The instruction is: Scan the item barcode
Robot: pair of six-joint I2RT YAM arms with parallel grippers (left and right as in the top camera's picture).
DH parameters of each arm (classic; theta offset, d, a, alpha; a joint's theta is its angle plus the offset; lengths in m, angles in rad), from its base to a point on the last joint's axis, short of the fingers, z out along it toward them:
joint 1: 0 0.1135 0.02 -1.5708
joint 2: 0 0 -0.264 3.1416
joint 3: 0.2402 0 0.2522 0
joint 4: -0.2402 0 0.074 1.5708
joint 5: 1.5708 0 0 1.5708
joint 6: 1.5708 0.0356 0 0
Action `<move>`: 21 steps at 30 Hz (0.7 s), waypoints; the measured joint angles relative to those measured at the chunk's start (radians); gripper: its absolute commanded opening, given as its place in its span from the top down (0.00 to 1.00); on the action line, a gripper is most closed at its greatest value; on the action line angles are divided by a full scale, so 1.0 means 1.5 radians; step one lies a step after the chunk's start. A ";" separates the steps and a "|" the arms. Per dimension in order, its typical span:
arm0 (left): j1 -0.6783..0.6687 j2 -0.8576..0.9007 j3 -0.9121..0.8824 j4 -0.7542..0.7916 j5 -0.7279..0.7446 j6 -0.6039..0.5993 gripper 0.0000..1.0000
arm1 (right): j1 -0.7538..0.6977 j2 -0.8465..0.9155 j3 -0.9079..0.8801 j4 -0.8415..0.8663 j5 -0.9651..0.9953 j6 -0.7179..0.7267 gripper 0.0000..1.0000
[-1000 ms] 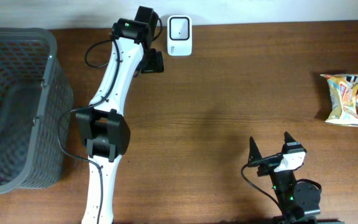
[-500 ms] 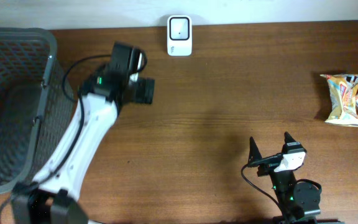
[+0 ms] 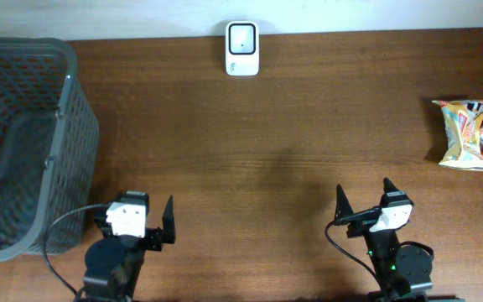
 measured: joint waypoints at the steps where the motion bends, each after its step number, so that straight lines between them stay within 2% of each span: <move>1: 0.026 -0.040 -0.028 0.007 0.008 0.000 0.01 | 0.000 0.000 0.000 0.000 0.000 0.001 0.01; 3: 0.059 -0.079 -0.064 0.045 0.022 0.000 0.01 | 0.000 0.000 0.000 0.000 0.000 0.001 0.01; 8: 0.109 -0.146 -0.183 0.269 0.043 0.000 0.01 | 0.000 0.000 0.000 0.000 0.000 0.001 0.01; 13: 0.143 -0.152 -0.199 0.222 0.042 0.000 0.01 | 0.000 0.000 0.000 0.000 0.000 0.001 0.01; 21: 0.157 -0.152 -0.199 0.221 0.042 -0.004 0.01 | 0.000 0.000 0.000 0.000 0.000 0.001 0.01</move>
